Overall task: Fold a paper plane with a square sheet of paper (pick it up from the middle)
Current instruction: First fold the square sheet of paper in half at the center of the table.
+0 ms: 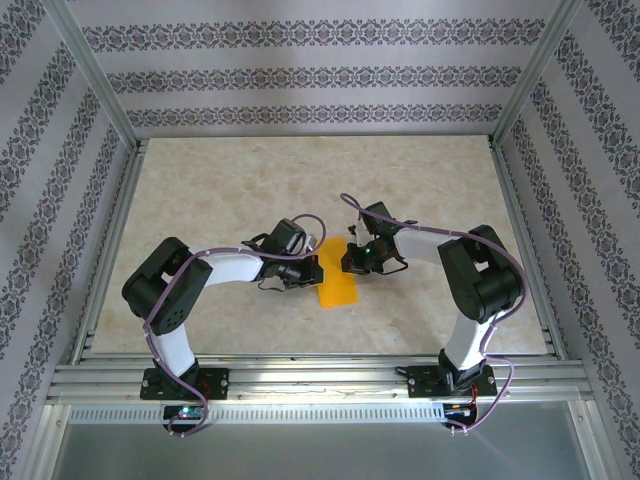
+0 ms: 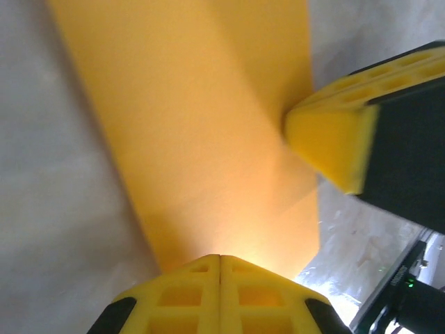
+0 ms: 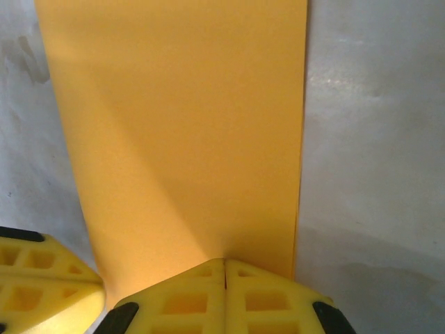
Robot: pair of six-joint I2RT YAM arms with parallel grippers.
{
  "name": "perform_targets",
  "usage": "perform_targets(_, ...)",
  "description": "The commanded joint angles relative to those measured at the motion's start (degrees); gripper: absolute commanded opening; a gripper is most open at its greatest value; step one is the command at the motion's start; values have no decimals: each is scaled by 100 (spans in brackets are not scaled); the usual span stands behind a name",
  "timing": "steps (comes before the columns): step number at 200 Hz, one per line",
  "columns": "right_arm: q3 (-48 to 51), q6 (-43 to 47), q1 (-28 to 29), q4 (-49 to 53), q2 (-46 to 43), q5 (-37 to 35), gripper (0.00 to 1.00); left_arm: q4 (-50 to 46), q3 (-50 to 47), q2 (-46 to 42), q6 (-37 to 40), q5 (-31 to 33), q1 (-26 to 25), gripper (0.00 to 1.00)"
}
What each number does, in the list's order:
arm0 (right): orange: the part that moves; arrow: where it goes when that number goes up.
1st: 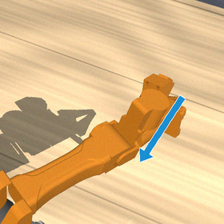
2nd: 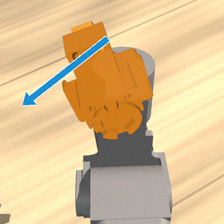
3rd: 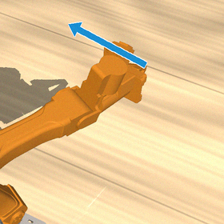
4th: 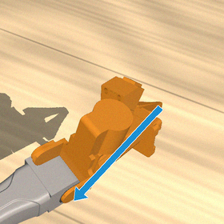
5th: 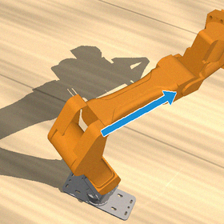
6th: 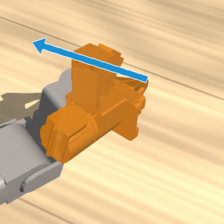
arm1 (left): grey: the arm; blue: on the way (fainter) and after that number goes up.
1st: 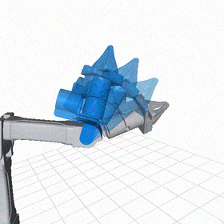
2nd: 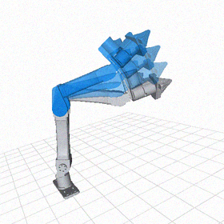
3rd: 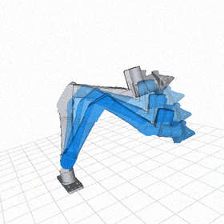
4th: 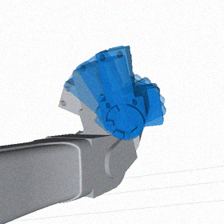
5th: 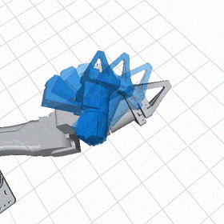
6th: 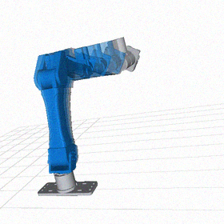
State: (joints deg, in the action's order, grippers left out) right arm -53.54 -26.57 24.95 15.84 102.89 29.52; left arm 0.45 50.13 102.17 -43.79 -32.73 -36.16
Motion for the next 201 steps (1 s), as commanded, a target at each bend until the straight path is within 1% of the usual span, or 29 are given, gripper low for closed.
perform_targets(1,229,45,-42,476,121,-313,0,-127,-95,-24,102,149,-66,0)
perform_targets(14,236,46,-42,491,126,-315,0,-460,-59,-165,249,265,-67,0)
perform_targets(30,230,63,-52,497,118,-319,0,-695,21,-376,358,227,-66,0)
perform_targets(61,232,47,-60,505,108,-315,0,-544,157,-710,195,14,-84,2)
perform_targets(98,237,20,-60,490,76,-311,0,16,242,-461,-124,-341,-195,2)
perform_targets(141,265,37,-69,493,73,-326,0,365,167,-172,-345,-457,-498,2)
perform_targets(201,274,36,-74,486,60,-320,0,914,-640,55,-574,-344,-646,1)
